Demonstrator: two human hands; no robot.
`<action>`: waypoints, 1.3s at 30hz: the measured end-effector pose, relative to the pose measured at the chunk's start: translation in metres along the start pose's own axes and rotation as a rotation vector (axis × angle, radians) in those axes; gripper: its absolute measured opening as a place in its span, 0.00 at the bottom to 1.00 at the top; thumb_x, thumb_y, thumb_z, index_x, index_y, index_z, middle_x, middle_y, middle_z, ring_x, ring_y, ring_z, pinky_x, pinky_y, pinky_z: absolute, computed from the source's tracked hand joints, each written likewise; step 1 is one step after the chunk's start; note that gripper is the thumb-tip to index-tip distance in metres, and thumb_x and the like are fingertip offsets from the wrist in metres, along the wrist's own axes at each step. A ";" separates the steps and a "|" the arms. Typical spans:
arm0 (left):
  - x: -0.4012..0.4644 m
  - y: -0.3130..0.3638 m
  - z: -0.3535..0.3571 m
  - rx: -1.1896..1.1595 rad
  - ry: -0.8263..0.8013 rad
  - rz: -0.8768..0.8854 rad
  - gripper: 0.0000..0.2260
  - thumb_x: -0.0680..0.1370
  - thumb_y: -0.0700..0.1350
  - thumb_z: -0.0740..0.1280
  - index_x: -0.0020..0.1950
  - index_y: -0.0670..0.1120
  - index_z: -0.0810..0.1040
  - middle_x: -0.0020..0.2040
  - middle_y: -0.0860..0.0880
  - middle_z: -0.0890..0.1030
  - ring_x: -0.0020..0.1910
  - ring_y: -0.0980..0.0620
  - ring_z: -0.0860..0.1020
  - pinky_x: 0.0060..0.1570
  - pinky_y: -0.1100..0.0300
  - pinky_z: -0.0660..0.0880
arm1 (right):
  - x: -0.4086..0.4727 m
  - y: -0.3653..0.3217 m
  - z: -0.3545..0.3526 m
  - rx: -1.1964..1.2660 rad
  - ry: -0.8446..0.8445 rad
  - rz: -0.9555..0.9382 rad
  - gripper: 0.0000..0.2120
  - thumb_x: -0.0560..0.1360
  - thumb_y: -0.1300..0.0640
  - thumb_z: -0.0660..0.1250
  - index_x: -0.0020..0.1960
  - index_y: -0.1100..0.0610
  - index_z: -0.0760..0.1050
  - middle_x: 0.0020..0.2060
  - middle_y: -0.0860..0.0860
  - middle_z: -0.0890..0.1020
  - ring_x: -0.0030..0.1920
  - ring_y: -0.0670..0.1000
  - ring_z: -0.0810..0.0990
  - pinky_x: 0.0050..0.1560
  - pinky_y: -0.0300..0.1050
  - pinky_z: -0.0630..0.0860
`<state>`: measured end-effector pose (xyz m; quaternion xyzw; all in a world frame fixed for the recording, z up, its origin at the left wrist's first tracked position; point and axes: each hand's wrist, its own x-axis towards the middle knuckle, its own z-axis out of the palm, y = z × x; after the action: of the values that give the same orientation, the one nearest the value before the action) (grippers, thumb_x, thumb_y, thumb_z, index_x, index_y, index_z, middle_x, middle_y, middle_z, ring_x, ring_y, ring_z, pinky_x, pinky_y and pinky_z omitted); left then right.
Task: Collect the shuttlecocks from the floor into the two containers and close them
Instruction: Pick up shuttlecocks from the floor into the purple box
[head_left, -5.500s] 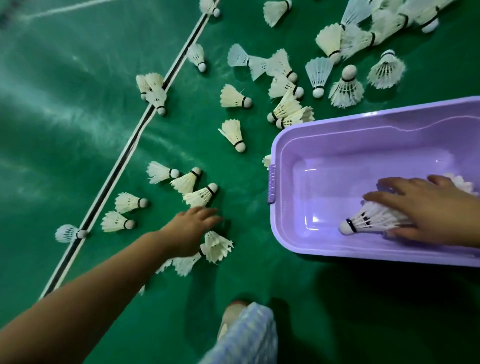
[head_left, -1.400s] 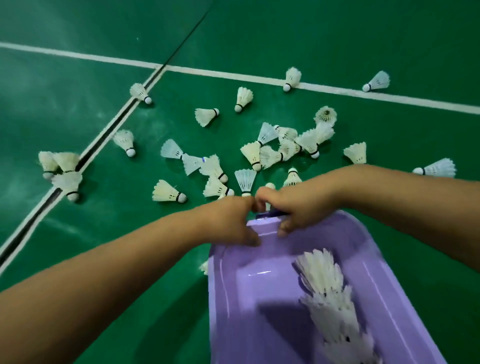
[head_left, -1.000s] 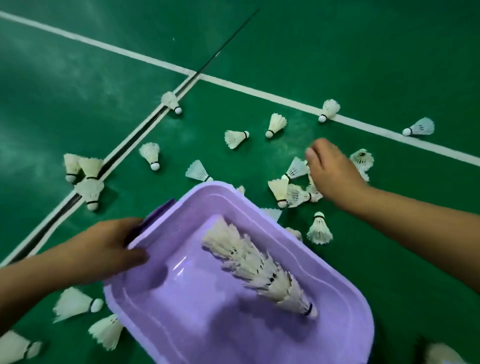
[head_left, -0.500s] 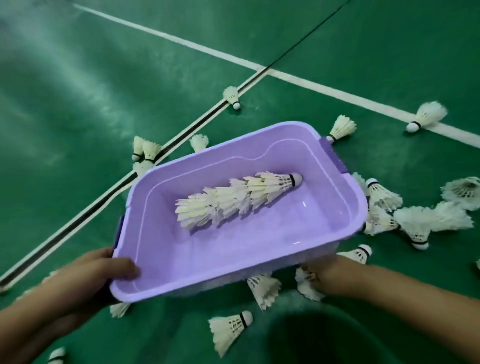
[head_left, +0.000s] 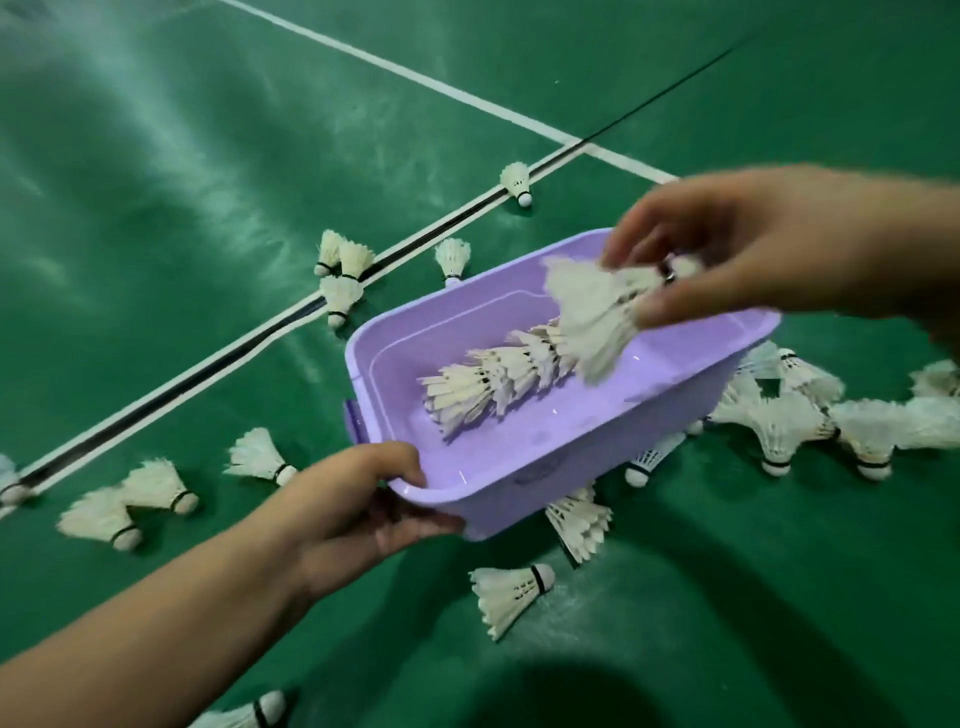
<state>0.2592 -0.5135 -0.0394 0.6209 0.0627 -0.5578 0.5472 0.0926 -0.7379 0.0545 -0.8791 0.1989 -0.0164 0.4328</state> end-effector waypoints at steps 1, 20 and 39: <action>-0.002 -0.001 0.001 -0.008 -0.014 -0.012 0.15 0.72 0.27 0.55 0.49 0.37 0.78 0.39 0.41 0.84 0.31 0.44 0.82 0.29 0.48 0.80 | 0.013 0.003 0.027 -0.176 -0.126 0.001 0.17 0.63 0.45 0.76 0.50 0.43 0.76 0.48 0.44 0.82 0.47 0.48 0.81 0.52 0.43 0.78; -0.022 -0.032 -0.008 0.132 0.038 0.211 0.25 0.59 0.32 0.60 0.55 0.41 0.79 0.51 0.41 0.85 0.52 0.39 0.82 0.56 0.43 0.76 | 0.055 0.016 0.158 -0.459 -0.469 -0.111 0.22 0.68 0.56 0.73 0.59 0.55 0.70 0.49 0.49 0.77 0.46 0.51 0.75 0.43 0.43 0.73; -0.025 -0.009 -0.067 -0.083 0.237 0.085 0.14 0.72 0.28 0.54 0.49 0.40 0.76 0.35 0.43 0.85 0.30 0.44 0.83 0.25 0.51 0.81 | -0.005 0.063 0.131 -0.517 0.344 -0.620 0.07 0.74 0.54 0.61 0.37 0.53 0.70 0.25 0.49 0.69 0.26 0.49 0.65 0.29 0.38 0.62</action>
<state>0.2856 -0.4461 -0.0410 0.6612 0.1236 -0.4539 0.5844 0.0935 -0.6720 -0.0752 -0.9611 -0.0077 -0.2414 0.1336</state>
